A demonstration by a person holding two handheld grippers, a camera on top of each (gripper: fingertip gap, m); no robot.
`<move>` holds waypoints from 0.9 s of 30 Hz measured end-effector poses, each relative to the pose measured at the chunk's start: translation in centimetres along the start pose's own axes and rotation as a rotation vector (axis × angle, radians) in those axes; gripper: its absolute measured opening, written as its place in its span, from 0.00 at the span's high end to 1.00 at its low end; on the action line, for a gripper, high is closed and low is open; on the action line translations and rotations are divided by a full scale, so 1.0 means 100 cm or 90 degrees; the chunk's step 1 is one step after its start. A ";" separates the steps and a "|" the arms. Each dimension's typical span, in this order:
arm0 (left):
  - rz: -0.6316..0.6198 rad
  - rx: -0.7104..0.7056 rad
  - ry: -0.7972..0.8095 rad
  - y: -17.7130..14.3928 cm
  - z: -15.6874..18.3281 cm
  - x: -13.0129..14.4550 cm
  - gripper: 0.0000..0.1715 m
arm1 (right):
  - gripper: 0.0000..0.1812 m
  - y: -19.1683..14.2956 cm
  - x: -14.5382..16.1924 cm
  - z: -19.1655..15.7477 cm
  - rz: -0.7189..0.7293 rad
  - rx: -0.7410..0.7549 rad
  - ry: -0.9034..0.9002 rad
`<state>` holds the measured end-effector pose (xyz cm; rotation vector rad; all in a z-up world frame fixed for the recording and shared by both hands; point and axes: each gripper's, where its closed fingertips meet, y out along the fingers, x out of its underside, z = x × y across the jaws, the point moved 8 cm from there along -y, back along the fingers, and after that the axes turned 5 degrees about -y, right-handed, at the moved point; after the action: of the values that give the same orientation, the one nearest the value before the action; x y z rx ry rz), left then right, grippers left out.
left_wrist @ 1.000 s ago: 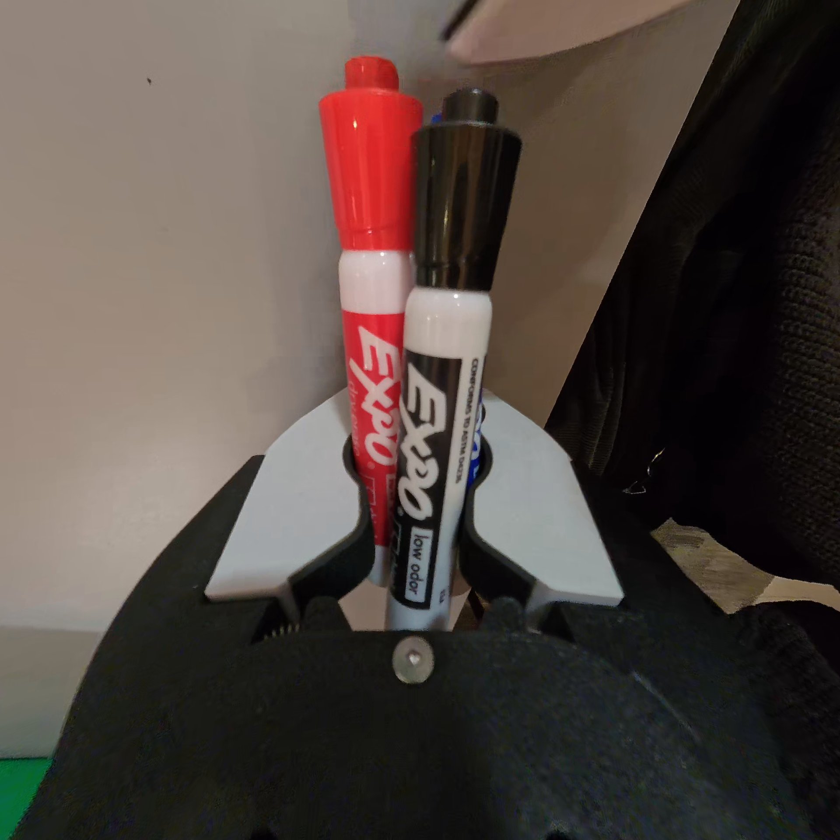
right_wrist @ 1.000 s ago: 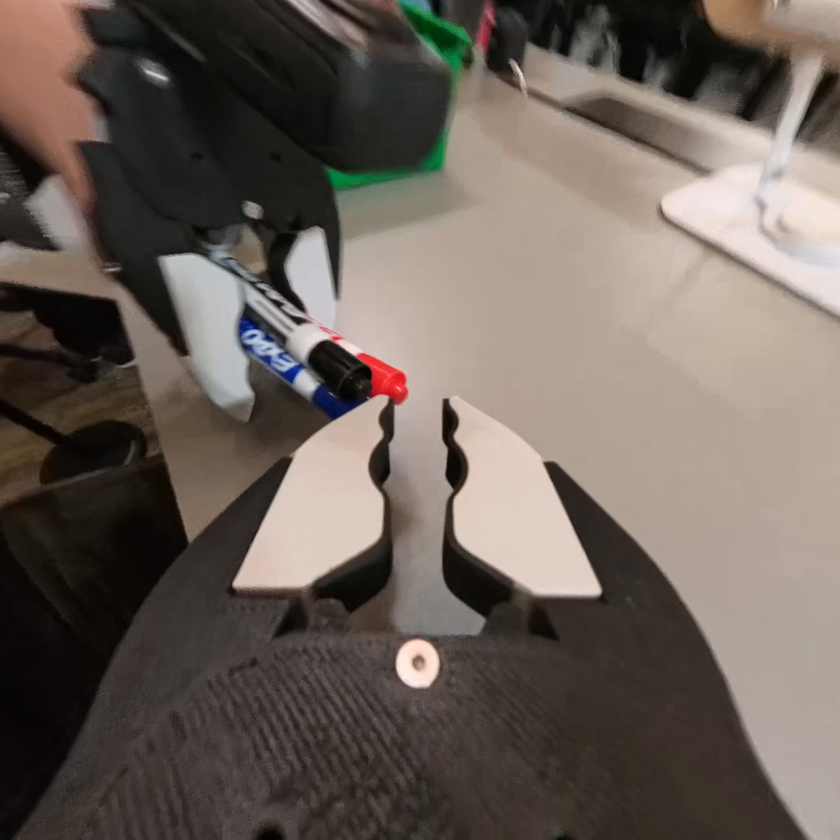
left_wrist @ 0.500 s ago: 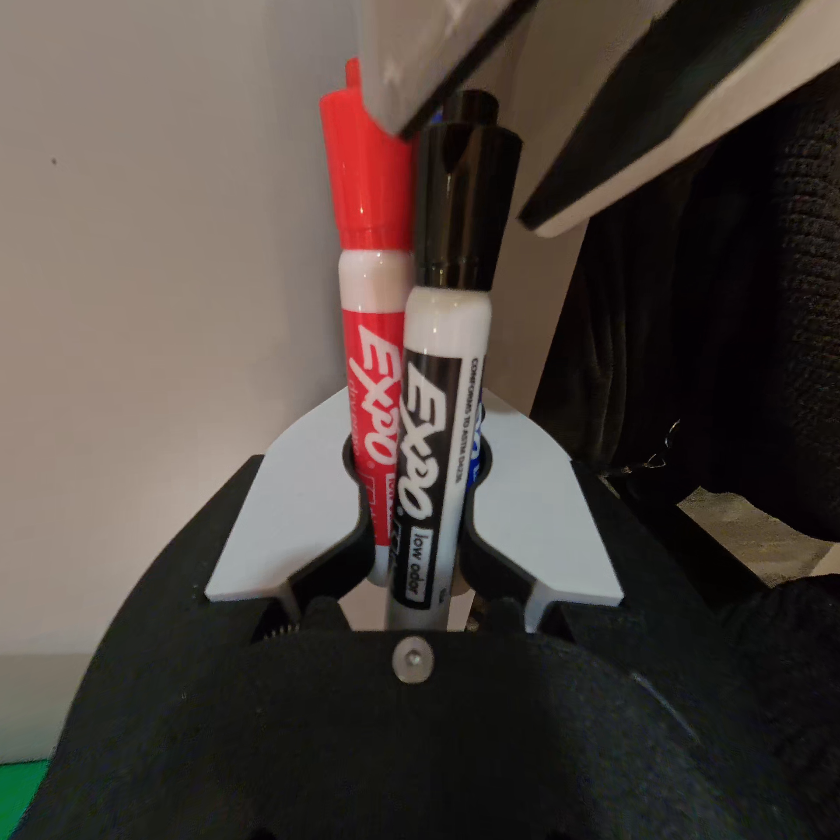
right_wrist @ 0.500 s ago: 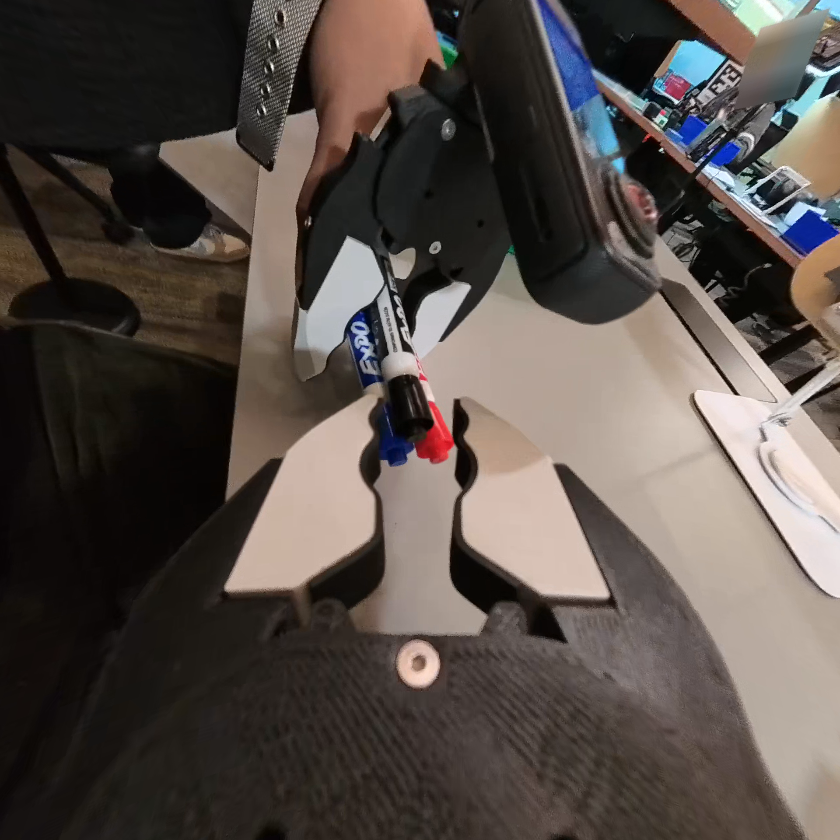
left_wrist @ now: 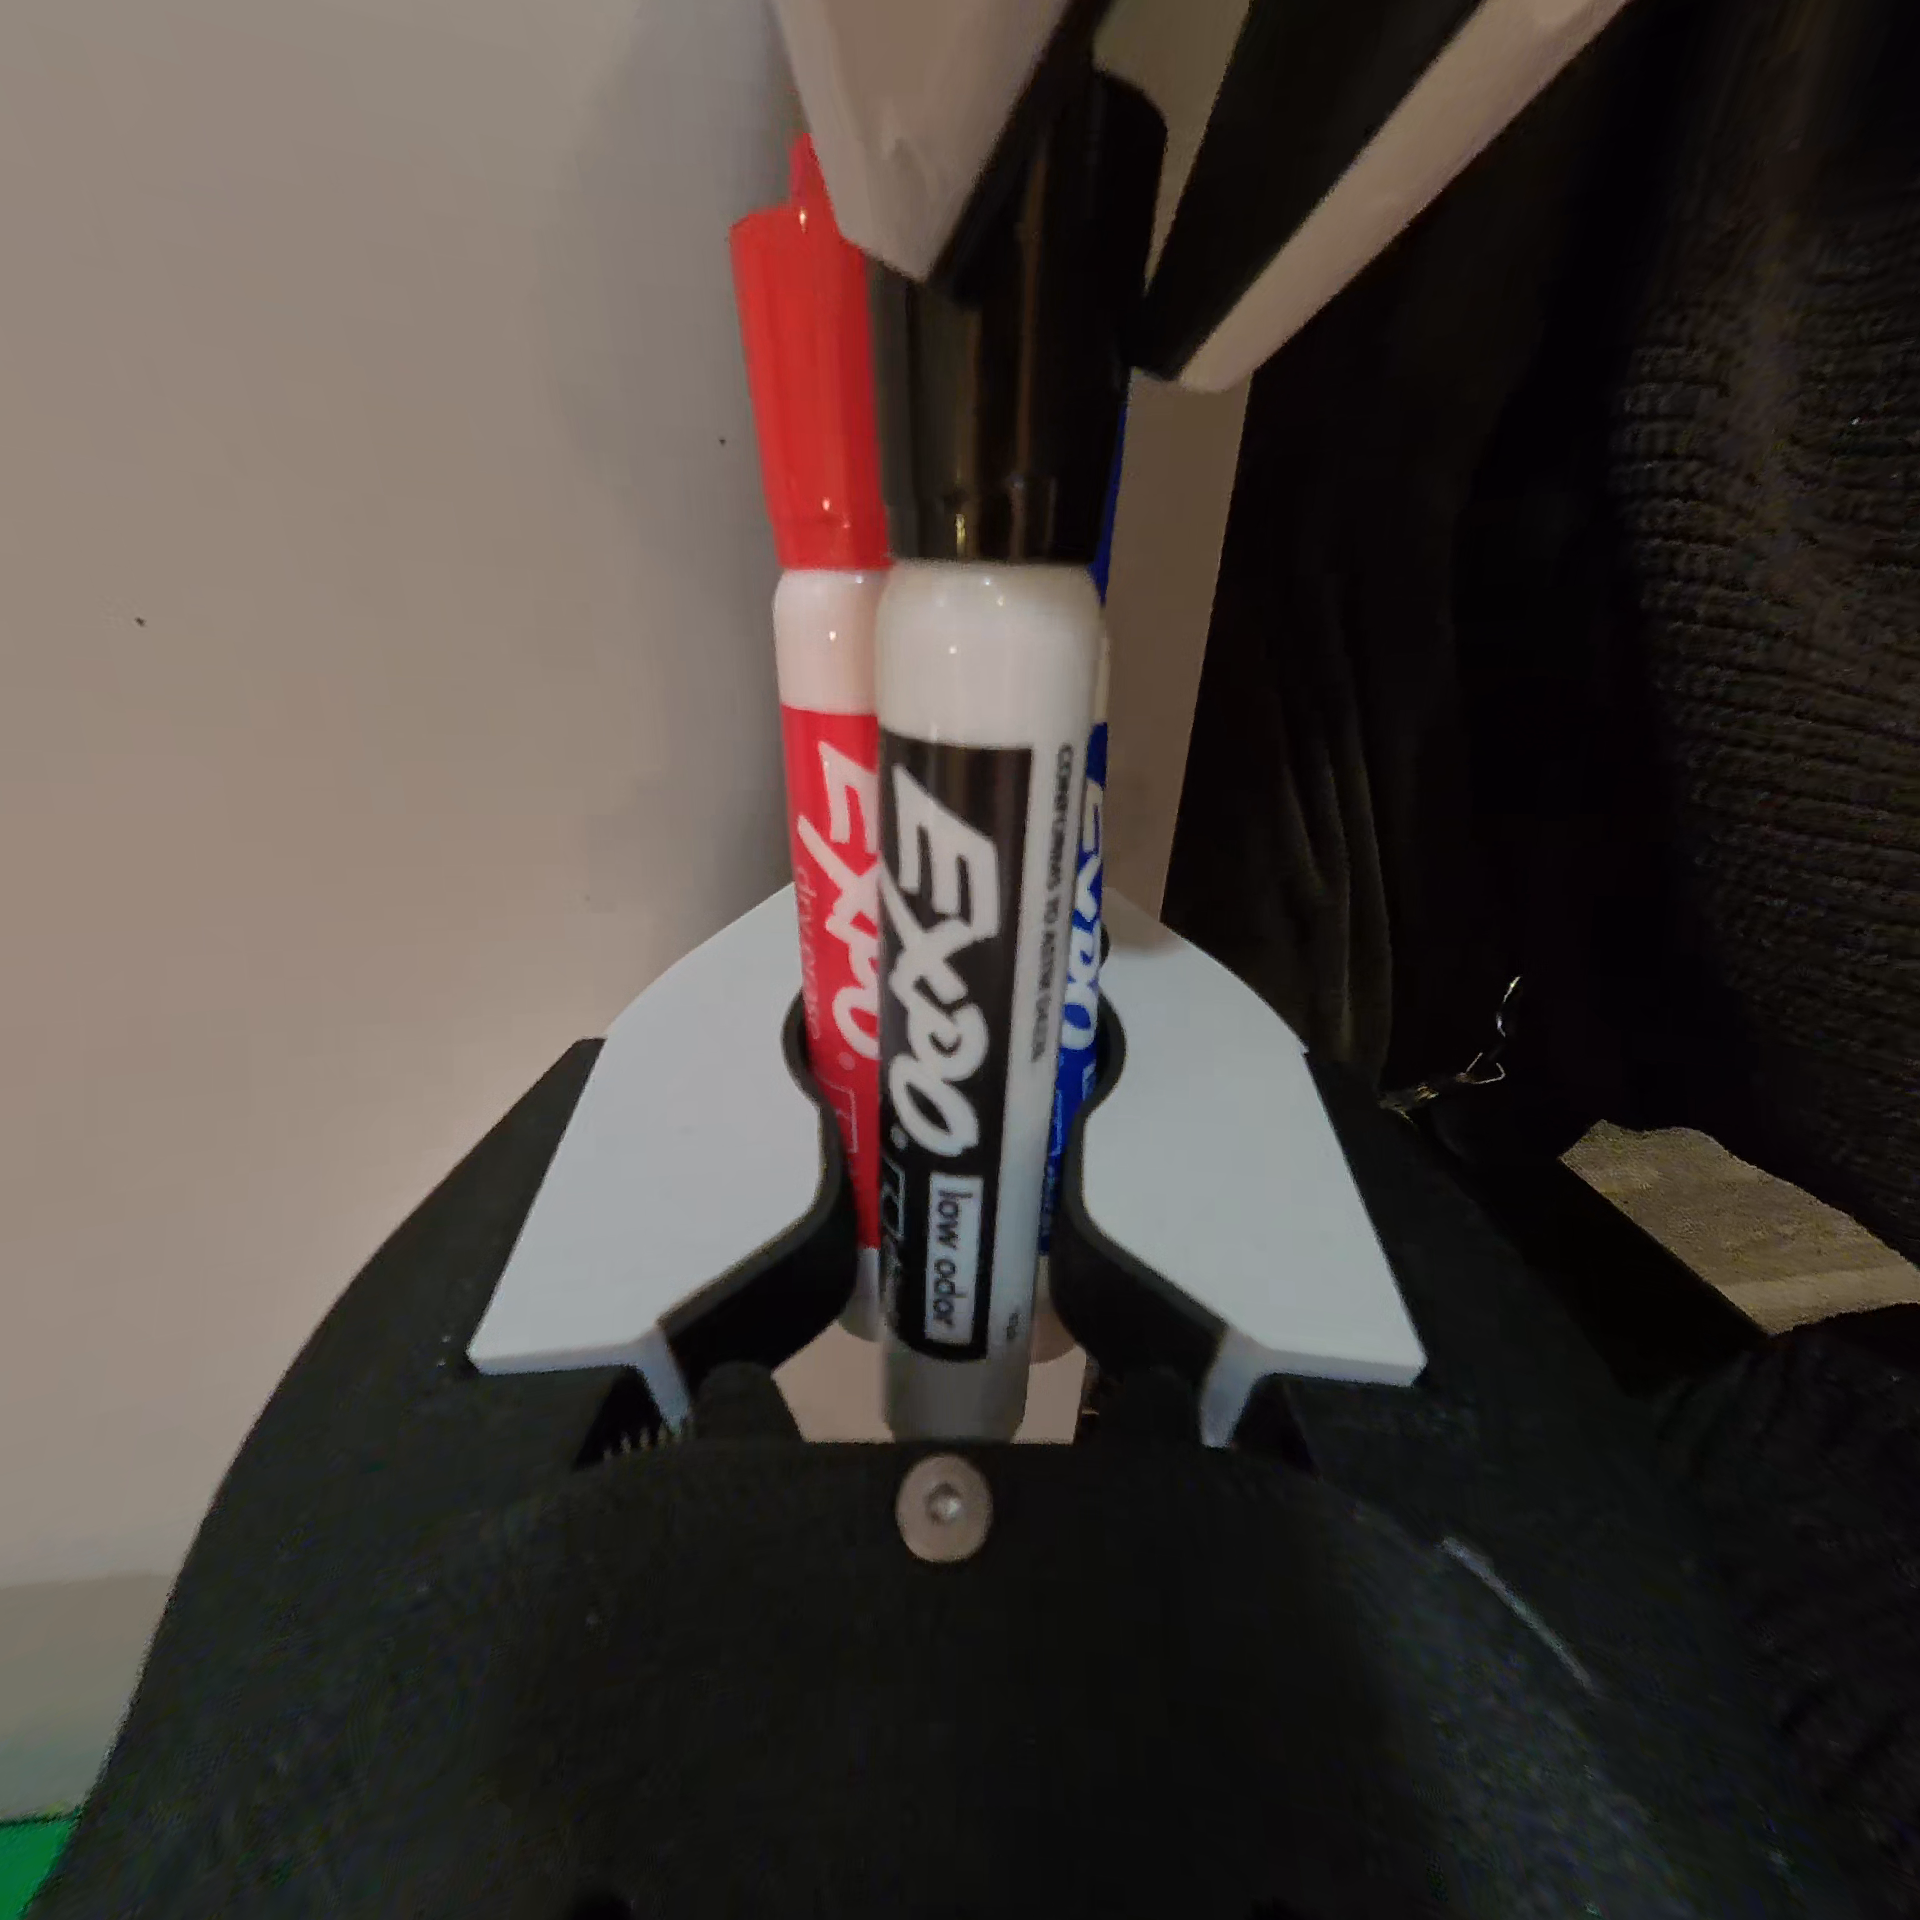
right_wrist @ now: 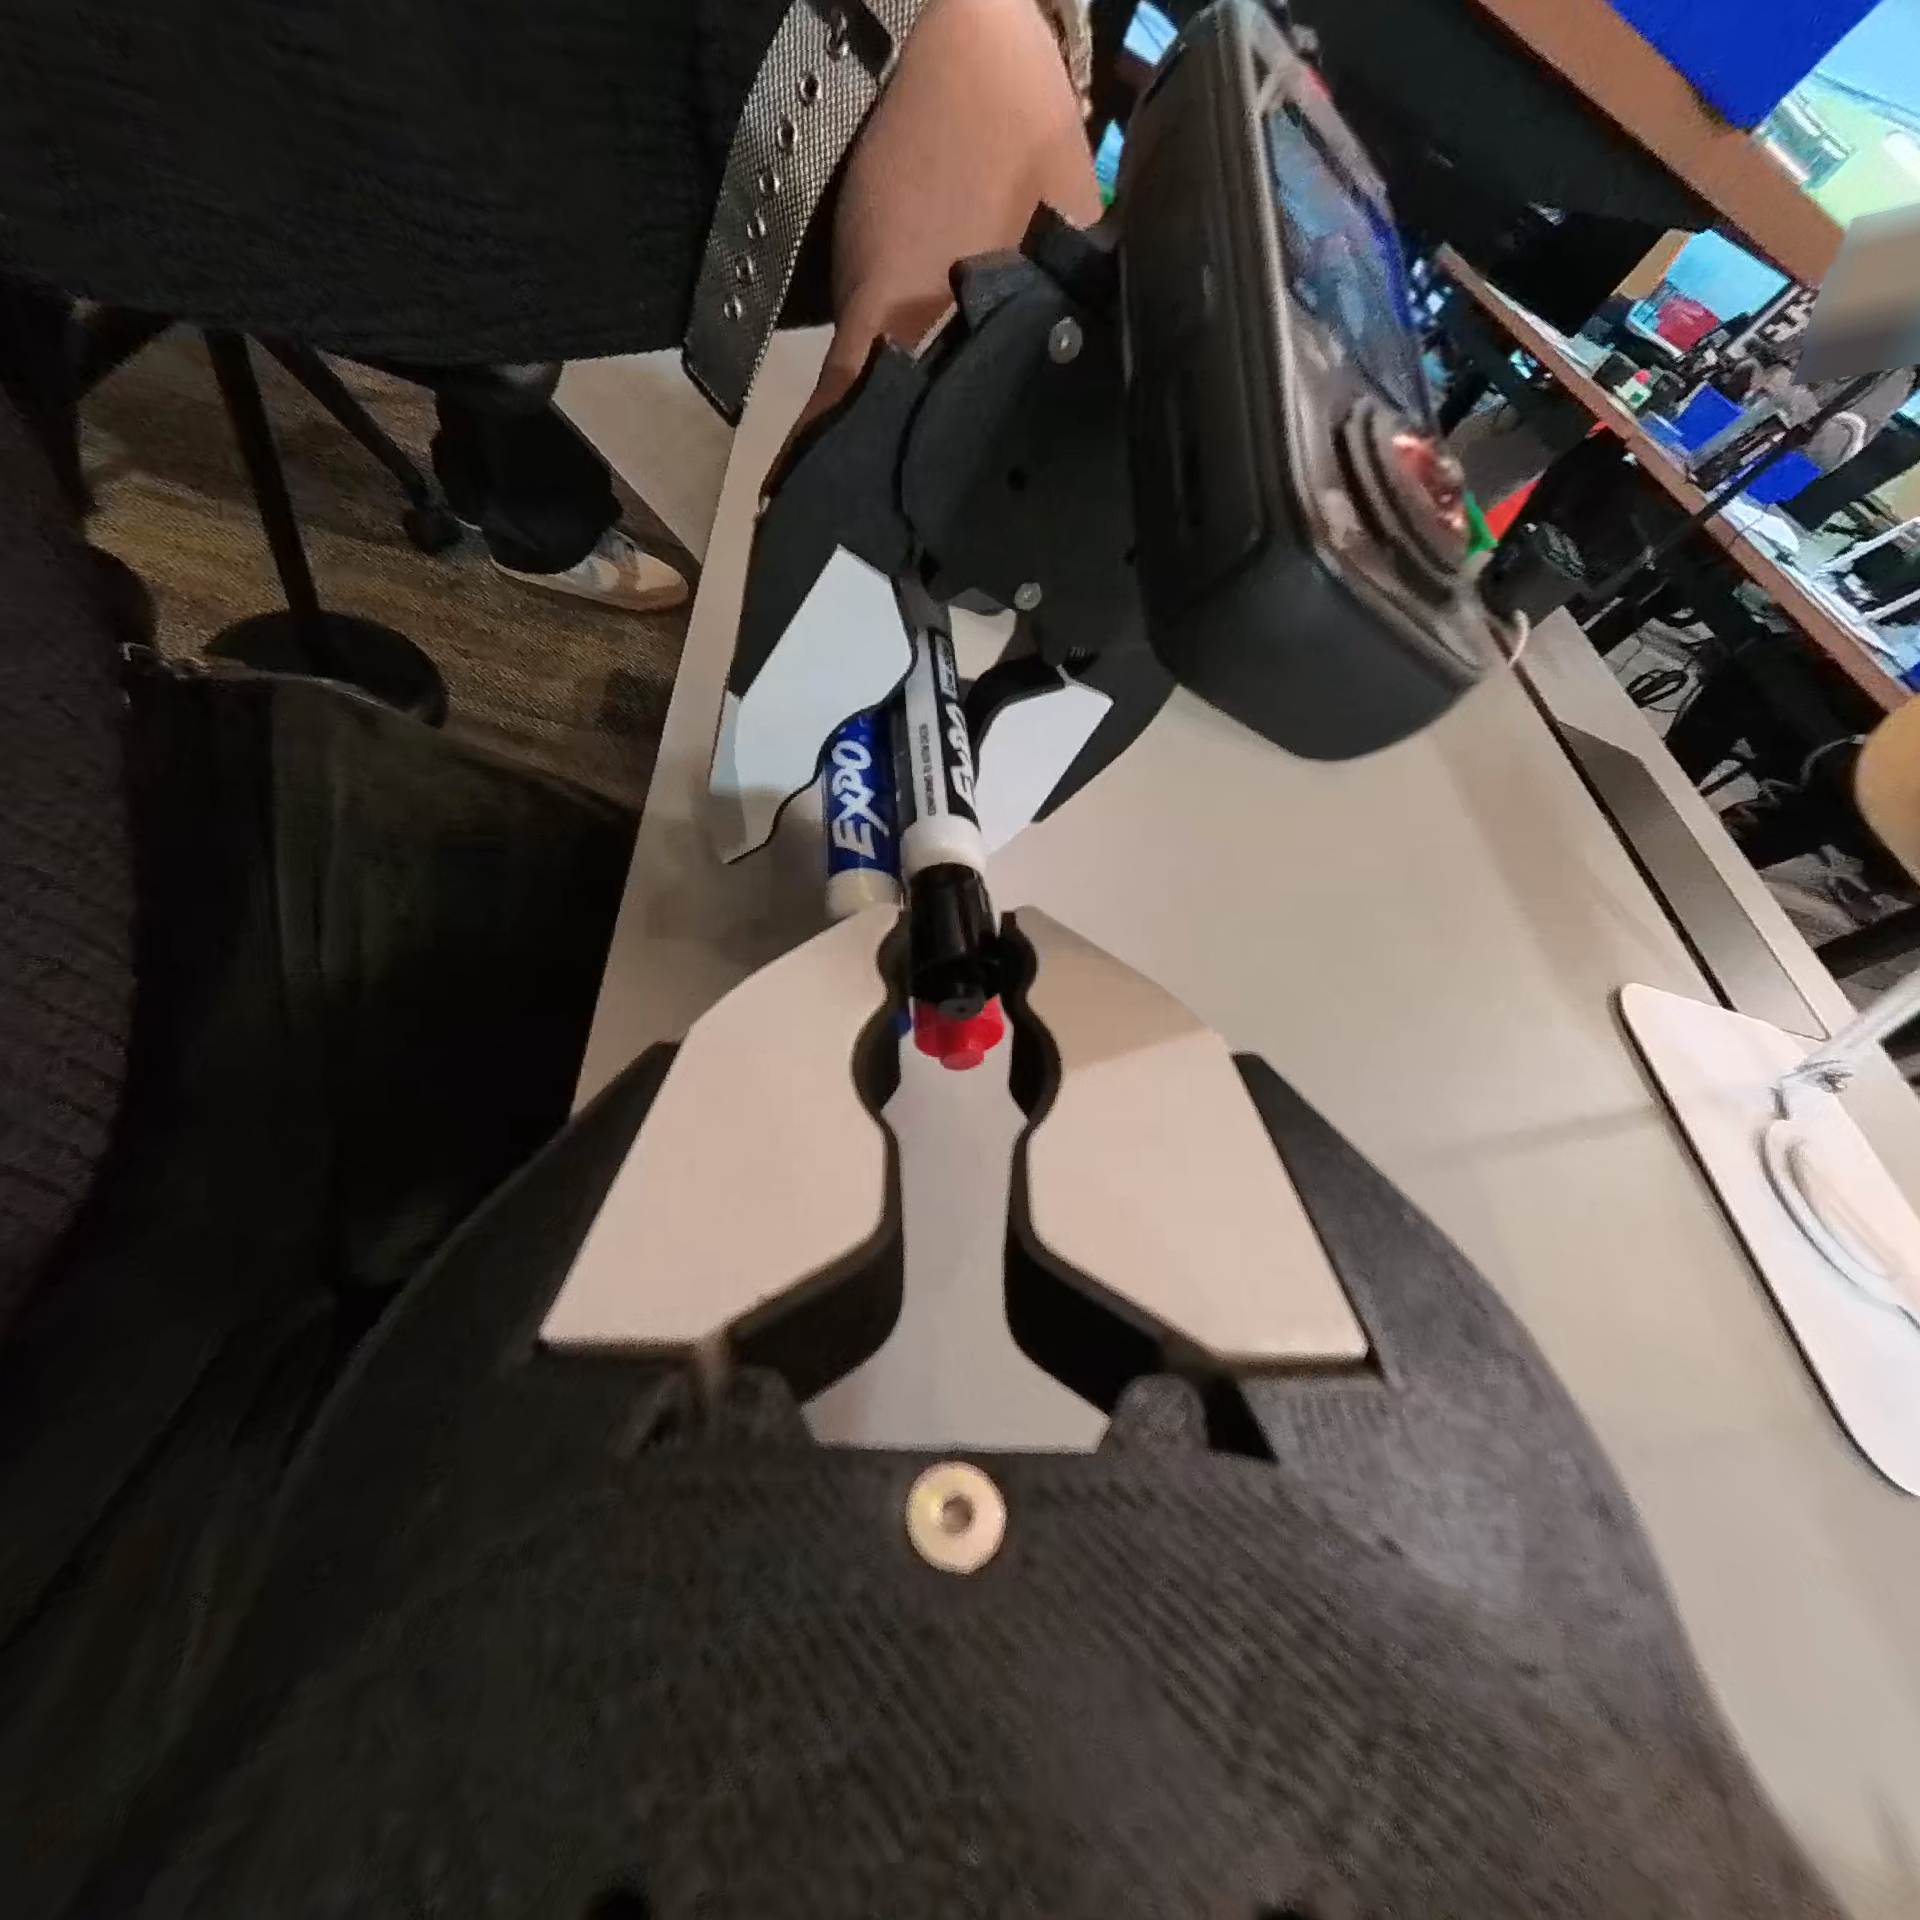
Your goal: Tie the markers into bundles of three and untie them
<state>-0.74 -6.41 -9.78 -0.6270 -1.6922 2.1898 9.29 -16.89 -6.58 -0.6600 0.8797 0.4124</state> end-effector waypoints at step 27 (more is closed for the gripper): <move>0.077 0.004 -0.091 -0.028 -0.019 0.031 0.74 | 0.91 -0.003 -0.042 -0.024 0.118 -0.087 0.085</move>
<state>-2.51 -2.59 -7.93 -0.5988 -1.7581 2.3747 5.65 -18.98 -4.16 -0.7398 1.0511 0.6040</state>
